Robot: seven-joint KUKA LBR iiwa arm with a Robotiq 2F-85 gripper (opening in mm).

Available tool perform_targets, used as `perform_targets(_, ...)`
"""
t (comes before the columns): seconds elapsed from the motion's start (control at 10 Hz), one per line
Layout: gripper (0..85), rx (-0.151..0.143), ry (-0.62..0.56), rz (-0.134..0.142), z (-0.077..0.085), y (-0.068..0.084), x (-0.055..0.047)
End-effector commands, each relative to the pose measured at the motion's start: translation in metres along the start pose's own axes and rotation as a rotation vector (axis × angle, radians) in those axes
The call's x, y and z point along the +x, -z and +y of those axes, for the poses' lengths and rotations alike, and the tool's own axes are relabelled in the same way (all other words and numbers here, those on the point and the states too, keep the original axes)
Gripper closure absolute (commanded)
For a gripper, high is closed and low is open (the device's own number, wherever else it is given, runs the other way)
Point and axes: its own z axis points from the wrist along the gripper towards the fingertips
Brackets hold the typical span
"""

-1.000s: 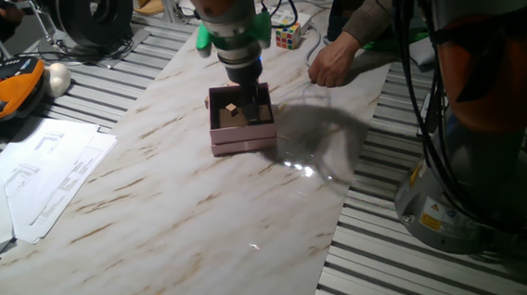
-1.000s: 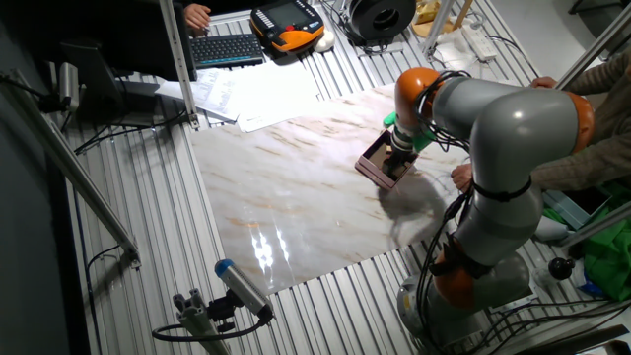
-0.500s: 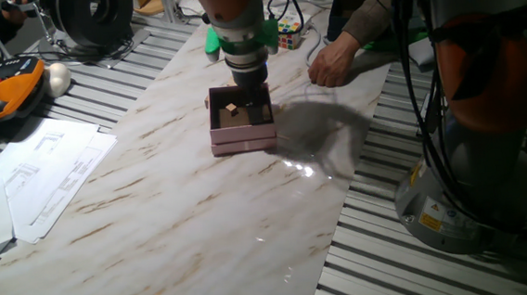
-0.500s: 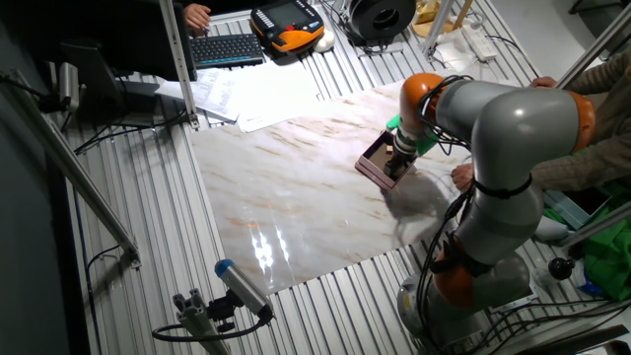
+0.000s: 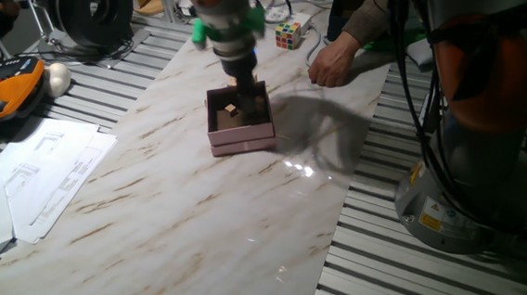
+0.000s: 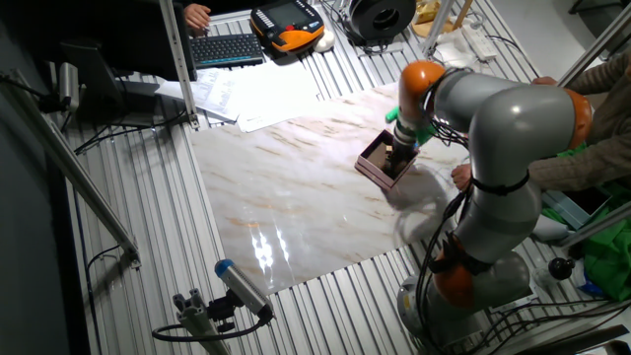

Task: Take everything out of the gift box

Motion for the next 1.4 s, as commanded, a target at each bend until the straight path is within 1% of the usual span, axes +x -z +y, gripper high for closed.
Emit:
perform_targets(0.0, 85.0, -0.001, 0.000, 0.014, -0.006, 0.034, -0.003)
perform_targets(0.1, 85.0, 0.001, -0.001, 0.025, -0.017, 0.054, -0.007)
perform_targets(0.2, 85.0, 0.005, -0.002, 0.027, -0.033, 0.073, -0.011)
perform_targets(0.3, 85.0, 0.001, -0.004, 0.025, -0.044, 0.084, -0.013)
perform_targets(0.4, 85.0, -0.002, -0.013, 0.017, -0.049, 0.090, -0.014)
perform_targets(0.5, 85.0, -0.003, -0.021, 0.004, -0.051, 0.092, -0.012)
perform_targets(0.6, 85.0, -0.011, -0.021, -0.001, -0.055, 0.093, -0.010)
perform_targets(0.7, 85.0, -0.002, -0.018, -0.020, -0.057, 0.094, -0.010)
perform_targets(0.8, 85.0, 0.004, -0.015, -0.040, -0.064, 0.092, -0.013)
perform_targets(0.9, 85.0, -0.022, -0.021, -0.055, -0.075, 0.086, -0.019)
perform_targets(1.0, 85.0, -0.035, -0.024, -0.066, -0.084, 0.078, -0.023)
perform_targets(1.1, 85.0, -0.030, -0.025, -0.077, -0.090, 0.070, -0.026)
perform_targets(1.2, 85.0, -0.032, -0.027, -0.076, -0.092, 0.065, -0.028)
perform_targets(1.3, 85.0, -0.015, -0.030, -0.073, -0.093, 0.063, -0.030)
